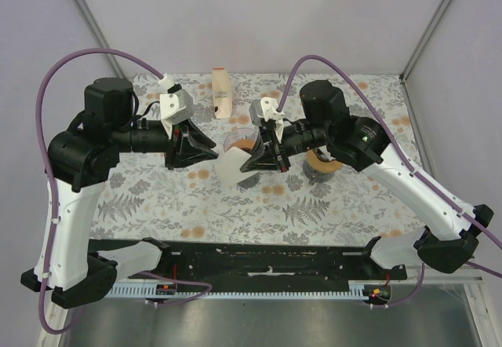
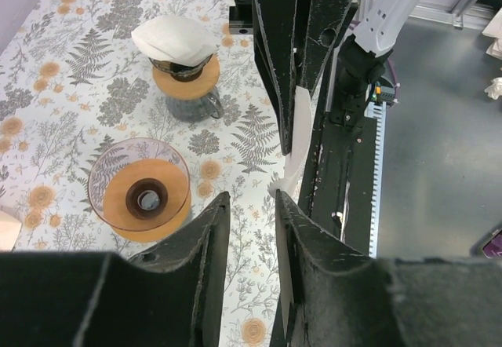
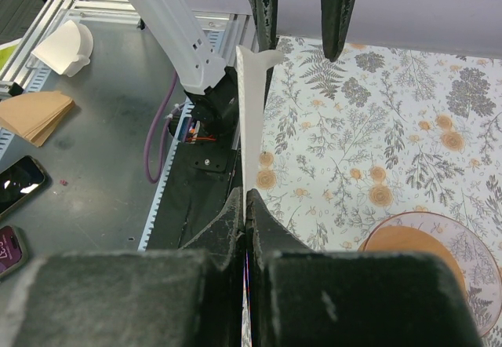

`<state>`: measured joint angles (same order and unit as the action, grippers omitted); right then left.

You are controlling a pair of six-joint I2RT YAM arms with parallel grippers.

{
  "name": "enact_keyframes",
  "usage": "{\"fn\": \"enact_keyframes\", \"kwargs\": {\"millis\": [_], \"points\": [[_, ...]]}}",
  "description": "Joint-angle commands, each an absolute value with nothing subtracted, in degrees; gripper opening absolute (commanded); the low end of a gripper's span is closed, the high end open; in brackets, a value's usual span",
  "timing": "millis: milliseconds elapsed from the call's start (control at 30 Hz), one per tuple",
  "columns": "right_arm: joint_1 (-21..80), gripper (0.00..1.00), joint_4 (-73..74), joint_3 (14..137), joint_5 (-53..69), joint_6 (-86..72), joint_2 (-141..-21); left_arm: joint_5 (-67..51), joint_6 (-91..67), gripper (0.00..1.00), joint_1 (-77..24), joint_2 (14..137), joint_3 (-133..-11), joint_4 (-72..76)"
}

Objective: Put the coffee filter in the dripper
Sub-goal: Place the coffee filter in the coffee dripper.

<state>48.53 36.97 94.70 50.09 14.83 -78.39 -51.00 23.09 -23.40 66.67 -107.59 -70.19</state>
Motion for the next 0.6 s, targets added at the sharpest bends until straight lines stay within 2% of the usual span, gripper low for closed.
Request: {"fn": "enact_keyframes", "kwargs": {"millis": [0, 567], "points": [[48.78, 0.0, 36.56, 97.21, 50.1, 15.21, -78.4, -53.79, 24.17, 0.37, -23.82, 66.01, -107.32, -69.79], [48.78, 0.0, 37.09, 98.0, 49.39, 14.68, -78.92, -52.82, 24.26, 0.46, -24.26, 65.65, -106.7, -69.88]]}}
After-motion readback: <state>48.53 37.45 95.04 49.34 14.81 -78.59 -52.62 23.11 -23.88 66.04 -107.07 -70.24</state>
